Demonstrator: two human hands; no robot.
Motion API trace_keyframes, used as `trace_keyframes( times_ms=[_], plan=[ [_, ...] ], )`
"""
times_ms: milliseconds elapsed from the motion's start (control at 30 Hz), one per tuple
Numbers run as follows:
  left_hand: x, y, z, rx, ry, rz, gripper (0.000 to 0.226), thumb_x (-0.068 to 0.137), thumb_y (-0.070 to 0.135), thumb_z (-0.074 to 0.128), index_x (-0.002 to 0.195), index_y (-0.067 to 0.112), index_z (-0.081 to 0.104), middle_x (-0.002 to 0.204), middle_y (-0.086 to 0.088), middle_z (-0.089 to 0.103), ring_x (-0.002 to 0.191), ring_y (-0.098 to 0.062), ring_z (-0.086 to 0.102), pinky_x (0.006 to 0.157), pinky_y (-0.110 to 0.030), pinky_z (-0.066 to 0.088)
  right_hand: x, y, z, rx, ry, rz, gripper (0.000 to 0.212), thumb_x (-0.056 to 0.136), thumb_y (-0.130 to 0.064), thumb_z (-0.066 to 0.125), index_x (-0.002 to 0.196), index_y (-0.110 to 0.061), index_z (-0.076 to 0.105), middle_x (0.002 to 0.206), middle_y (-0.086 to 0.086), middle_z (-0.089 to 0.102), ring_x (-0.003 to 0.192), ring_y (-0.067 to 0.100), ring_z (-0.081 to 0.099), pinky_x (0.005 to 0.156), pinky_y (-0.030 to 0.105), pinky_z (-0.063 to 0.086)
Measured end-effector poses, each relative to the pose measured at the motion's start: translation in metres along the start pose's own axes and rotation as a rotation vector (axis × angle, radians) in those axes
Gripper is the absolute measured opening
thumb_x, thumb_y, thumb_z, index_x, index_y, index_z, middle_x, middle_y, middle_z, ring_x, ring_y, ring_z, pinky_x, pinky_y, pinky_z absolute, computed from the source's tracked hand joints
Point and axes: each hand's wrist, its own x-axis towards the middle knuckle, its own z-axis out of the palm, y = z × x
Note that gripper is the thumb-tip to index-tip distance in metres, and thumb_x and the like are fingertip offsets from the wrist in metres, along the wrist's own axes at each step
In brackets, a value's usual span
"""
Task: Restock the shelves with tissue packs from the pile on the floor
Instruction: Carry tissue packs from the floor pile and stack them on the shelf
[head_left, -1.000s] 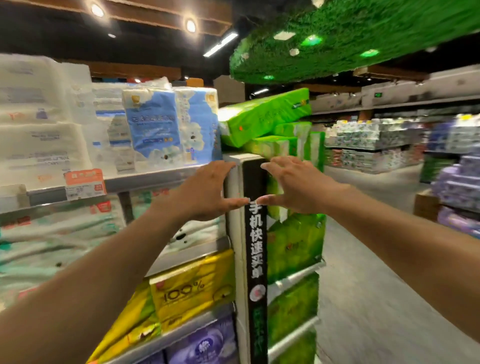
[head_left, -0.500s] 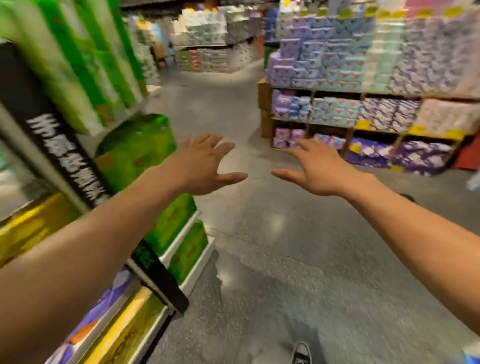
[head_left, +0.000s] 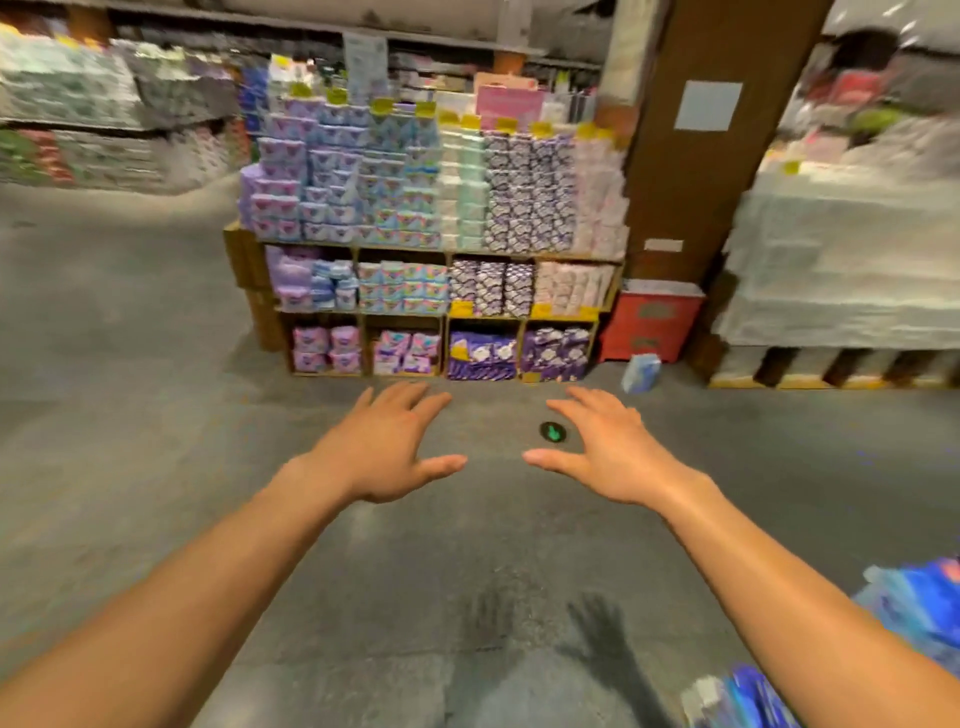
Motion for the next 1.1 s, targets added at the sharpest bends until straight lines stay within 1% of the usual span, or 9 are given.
trace_keyframes(
  times_ms=[233,367,500,600,667,767,833,933,1100],
  plan=[
    [0.186,0.029,0.044,-0.037,-0.084,0.206,0.088,0.090,0.076,0.039,0.159,0.028,0.015,0.167,-0.005,0.014,0.153,-0.024,0.014,0.123,-0.052,0.015,0.093,0.123,-0.001,0.060,-0.034,0.178,0.102,0.076,-0.087,0.043,0.159,-0.031,0.027,0.169,0.000,0.017,0.156,0.022,0.012,0.125,0.052,0.019],
    [0.326,0.033,0.070,-0.052,-0.092,0.312,0.087,0.090,0.074,0.044,0.159,0.028,0.017,0.166,-0.006,0.015,0.152,-0.025,0.016,0.122,-0.052,0.019,0.174,0.198,-0.003,0.125,-0.003,0.257,0.107,0.070,-0.087,0.042,0.159,-0.029,0.027,0.169,-0.001,0.017,0.156,0.021,0.012,0.126,0.048,0.018],
    [0.474,0.056,0.066,-0.034,-0.084,0.448,0.085,0.091,0.070,0.047,0.158,0.025,0.019,0.165,-0.006,0.019,0.151,-0.025,0.019,0.121,-0.050,0.021,0.250,0.283,-0.022,0.166,0.011,0.397,0.100,0.080,-0.082,0.049,0.161,-0.030,0.023,0.170,-0.001,0.012,0.157,0.021,0.007,0.126,0.048,0.015],
    [0.584,0.089,0.064,0.020,-0.089,0.580,0.090,0.087,0.078,0.039,0.157,0.024,0.022,0.163,-0.006,0.024,0.149,-0.025,0.023,0.119,-0.049,0.024,0.301,0.346,-0.042,0.129,0.082,0.512,0.119,0.063,-0.100,0.032,0.160,-0.031,0.025,0.170,0.000,0.015,0.156,0.022,0.011,0.125,0.048,0.018],
    [0.651,0.116,0.069,0.054,-0.087,0.662,0.097,0.080,0.083,0.027,0.157,0.024,0.025,0.159,-0.006,0.030,0.146,-0.025,0.029,0.117,-0.044,0.028,0.326,0.387,-0.049,0.159,0.102,0.580,0.115,0.066,-0.095,0.038,0.160,-0.029,0.026,0.169,0.002,0.017,0.155,0.024,0.015,0.125,0.047,0.020],
    [0.741,0.165,0.096,0.018,-0.129,0.738,0.093,0.085,0.081,0.035,0.157,0.023,0.026,0.159,-0.004,0.032,0.145,-0.024,0.031,0.117,-0.040,0.028,0.359,0.464,-0.047,0.185,0.098,0.618,0.114,0.068,-0.097,0.036,0.160,-0.031,0.024,0.167,0.004,0.021,0.154,0.027,0.019,0.123,0.051,0.022],
    [0.803,0.202,0.119,0.024,-0.136,0.780,0.104,0.077,0.090,0.025,0.156,0.023,0.027,0.158,-0.005,0.035,0.144,-0.025,0.032,0.117,-0.041,0.029,0.385,0.526,-0.043,0.207,0.051,0.659,0.103,0.079,-0.086,0.048,0.161,-0.030,0.020,0.170,0.004,0.015,0.156,0.026,0.014,0.123,0.054,0.019],
    [0.897,0.254,0.156,0.024,-0.161,0.792,0.107,0.073,0.091,0.019,0.156,0.023,0.028,0.157,-0.006,0.036,0.142,-0.028,0.036,0.117,-0.042,0.030,0.432,0.622,-0.042,0.203,0.015,0.659,0.097,0.087,-0.073,0.055,0.162,-0.027,0.015,0.171,0.005,0.010,0.156,0.027,0.010,0.125,0.052,0.015],
    [1.052,0.317,0.185,-0.020,-0.234,0.690,0.116,0.067,0.097,0.015,0.157,0.025,0.026,0.162,-0.008,0.029,0.146,-0.032,0.032,0.119,-0.048,0.027,0.519,0.777,-0.080,0.136,-0.003,0.633,0.097,0.087,-0.074,0.056,0.161,-0.023,0.021,0.168,0.008,0.017,0.154,0.031,0.015,0.123,0.051,0.021]
  ],
)
